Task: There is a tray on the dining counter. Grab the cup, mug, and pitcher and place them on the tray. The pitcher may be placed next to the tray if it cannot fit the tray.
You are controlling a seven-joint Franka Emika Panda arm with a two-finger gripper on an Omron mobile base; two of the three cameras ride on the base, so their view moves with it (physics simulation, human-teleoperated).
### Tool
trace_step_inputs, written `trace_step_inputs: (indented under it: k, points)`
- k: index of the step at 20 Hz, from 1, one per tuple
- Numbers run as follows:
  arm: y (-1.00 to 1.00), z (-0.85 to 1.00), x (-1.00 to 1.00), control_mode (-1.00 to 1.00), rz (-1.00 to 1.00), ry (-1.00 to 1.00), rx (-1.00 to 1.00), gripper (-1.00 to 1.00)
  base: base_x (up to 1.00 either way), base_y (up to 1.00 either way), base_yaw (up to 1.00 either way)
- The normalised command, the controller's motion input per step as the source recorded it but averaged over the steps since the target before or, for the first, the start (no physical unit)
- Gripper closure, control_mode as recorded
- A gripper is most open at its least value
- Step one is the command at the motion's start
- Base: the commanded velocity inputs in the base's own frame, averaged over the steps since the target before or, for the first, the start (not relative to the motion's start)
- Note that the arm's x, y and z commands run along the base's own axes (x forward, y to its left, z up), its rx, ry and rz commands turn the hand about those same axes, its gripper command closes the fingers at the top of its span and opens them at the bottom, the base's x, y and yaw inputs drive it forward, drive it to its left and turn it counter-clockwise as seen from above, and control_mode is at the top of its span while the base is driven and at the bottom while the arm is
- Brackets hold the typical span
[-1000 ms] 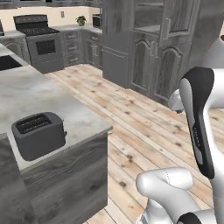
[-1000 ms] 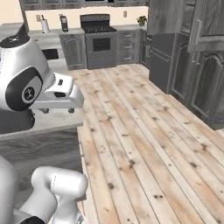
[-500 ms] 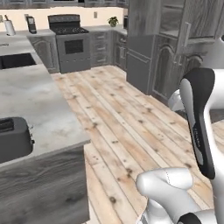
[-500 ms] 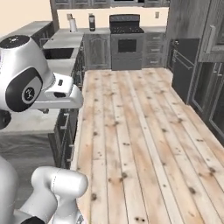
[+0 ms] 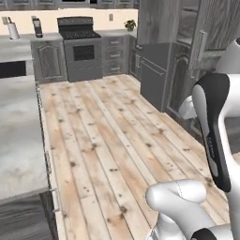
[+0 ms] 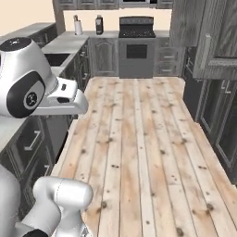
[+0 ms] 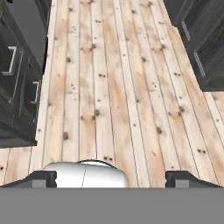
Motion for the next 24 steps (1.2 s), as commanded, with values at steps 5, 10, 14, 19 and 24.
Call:
trace_step_inputs:
  k: [5,10,14,19,24]
  points:
    - [0.00,0.00,0.00,1.00,0.00,0.00,0.00,-1.00,1.00,-0.63,0.02]
    - [0.00,0.00,0.00,1.00,0.00,0.00,0.00,-1.00,1.00,0.05,0.12]
    - [0.00,0.00,0.00,1.00,0.00,0.00,0.00,-1.00,1.00,0.16,0.10]
    - [0.00,0.00,0.00,1.00,0.00,0.00,0.00,-1.00,1.00,0.00,0.02]
    - [0.00,0.00,0.00,1.00,0.00,0.00,0.00,-1.00,1.00,0.04,0.00]
